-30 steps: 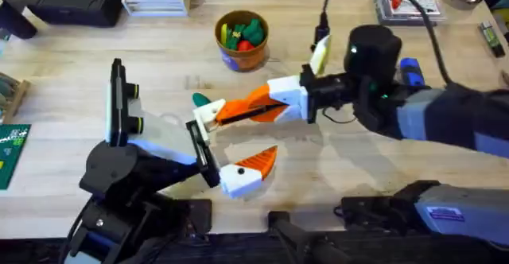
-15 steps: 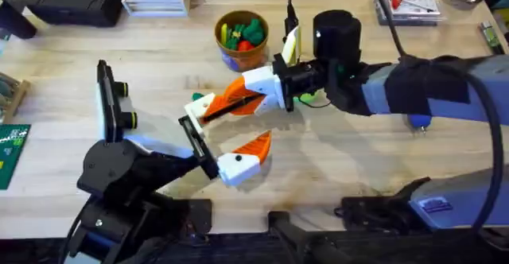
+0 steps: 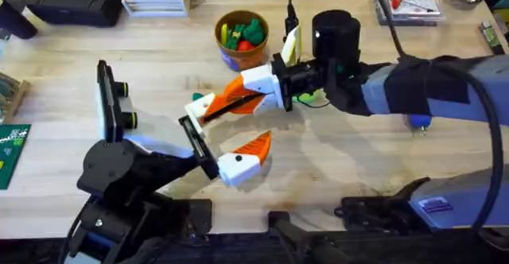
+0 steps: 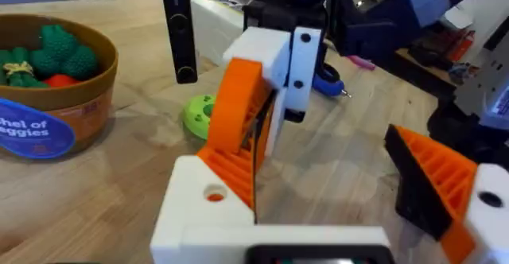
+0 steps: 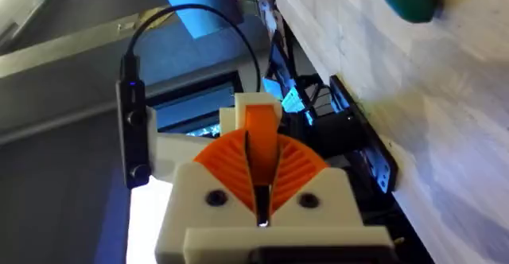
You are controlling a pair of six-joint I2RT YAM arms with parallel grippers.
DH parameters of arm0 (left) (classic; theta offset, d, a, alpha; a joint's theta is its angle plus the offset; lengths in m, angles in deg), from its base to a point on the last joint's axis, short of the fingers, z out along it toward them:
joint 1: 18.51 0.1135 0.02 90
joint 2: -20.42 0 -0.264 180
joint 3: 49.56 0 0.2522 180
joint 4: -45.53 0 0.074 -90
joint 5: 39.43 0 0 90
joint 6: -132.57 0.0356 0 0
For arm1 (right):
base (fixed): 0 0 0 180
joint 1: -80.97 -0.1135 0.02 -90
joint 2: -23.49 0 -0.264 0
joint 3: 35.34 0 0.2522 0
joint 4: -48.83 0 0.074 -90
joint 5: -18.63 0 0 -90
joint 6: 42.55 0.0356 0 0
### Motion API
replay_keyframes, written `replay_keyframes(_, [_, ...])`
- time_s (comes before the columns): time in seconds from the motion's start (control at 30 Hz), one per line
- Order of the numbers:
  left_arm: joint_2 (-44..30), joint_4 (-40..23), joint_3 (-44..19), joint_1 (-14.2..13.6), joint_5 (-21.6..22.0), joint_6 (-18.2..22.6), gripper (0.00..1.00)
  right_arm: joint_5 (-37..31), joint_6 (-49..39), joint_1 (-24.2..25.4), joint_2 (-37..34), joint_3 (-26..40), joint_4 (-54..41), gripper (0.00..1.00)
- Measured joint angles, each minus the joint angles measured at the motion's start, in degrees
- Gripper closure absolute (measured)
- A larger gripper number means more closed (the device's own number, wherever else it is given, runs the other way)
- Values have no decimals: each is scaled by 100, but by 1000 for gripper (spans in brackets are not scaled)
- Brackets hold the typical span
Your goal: Pick up the gripper from the table and insert it into the empty holder that is missing its gripper. Then pick up a screw, insert it into the mounting hole, and use the screwdriver to tighten it. Finally, clean up the table by picking up the vegetable and placing it into the bucket.
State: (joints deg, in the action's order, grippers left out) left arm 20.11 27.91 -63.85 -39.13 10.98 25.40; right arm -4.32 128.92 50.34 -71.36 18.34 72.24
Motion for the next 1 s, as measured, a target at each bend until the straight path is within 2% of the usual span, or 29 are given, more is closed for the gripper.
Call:
replay_keyframes(0.33, [-1,0,0,-2,-39,7,15,-99,44,-41,-4,0,-22,871])
replay_keyframes(0.6, [1,-7,-4,-33,-242,29,15,-93,61,-140,-4,2,-26,769])
replay_keyframes(1.0, [1,-7,-4,-39,-240,67,15,-10,81,-146,-4,2,-37,671])
